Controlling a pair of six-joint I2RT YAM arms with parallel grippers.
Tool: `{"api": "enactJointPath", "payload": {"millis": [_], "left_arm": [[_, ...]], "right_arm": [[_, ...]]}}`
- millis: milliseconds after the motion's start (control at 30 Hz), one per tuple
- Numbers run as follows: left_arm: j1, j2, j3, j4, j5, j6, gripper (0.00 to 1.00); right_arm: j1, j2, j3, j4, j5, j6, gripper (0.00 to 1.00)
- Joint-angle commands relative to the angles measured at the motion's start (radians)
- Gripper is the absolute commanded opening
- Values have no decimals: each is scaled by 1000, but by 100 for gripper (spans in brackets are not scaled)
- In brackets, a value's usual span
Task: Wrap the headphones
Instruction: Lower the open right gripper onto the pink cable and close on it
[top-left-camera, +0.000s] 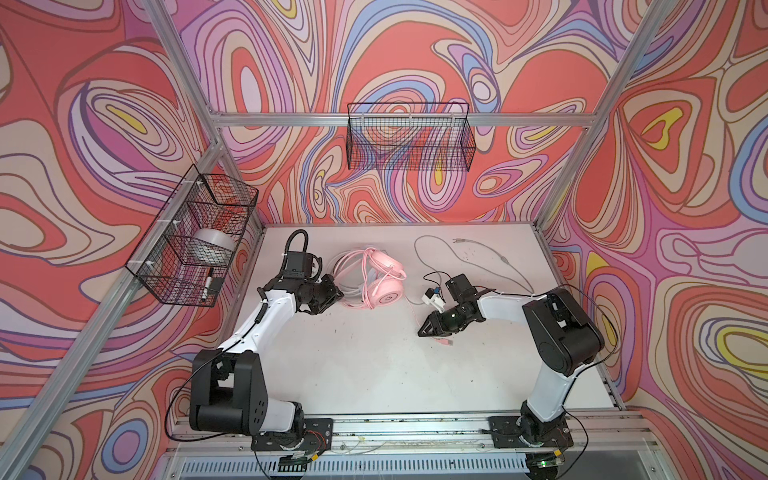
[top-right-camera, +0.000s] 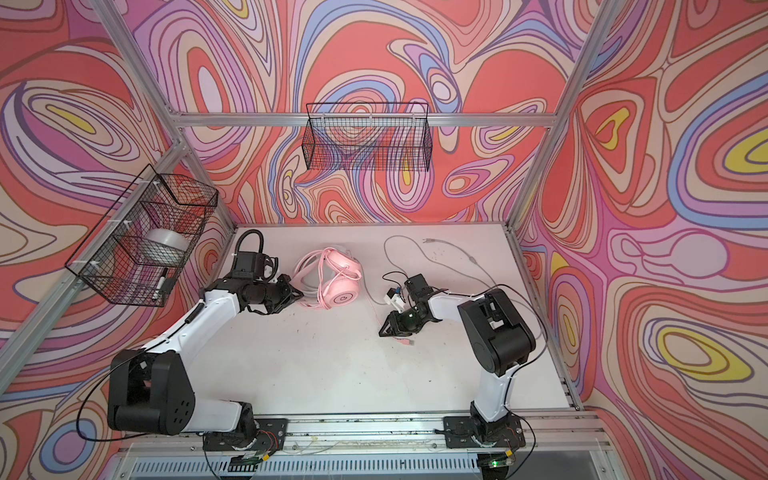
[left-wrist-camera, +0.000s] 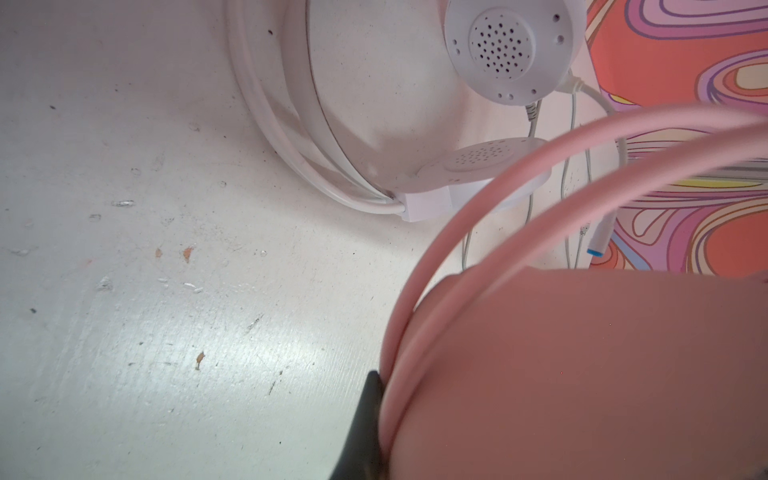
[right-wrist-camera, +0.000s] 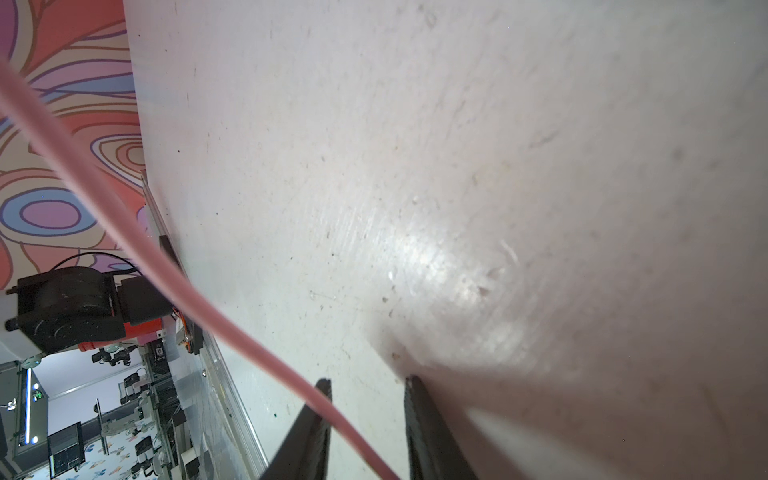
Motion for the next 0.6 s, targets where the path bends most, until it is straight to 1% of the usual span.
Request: {"api": "enactJointPath", "payload": {"millis": [0, 133, 267, 567], "left_arm": [[6, -14, 4, 60, 31, -35, 0], [6, -13, 5, 54, 25, -37, 0], [6, -16, 1, 52, 20, -38, 0], [8, -11, -5, 50, 8, -44, 0]], "right_arm": [[-2, 8, -51, -49, 88, 13, 34], [6, 9, -56, -43, 95, 20, 34], [14, 20, -52, -48, 100, 21, 32], [31, 22, -54, -64, 132, 29, 22]]}}
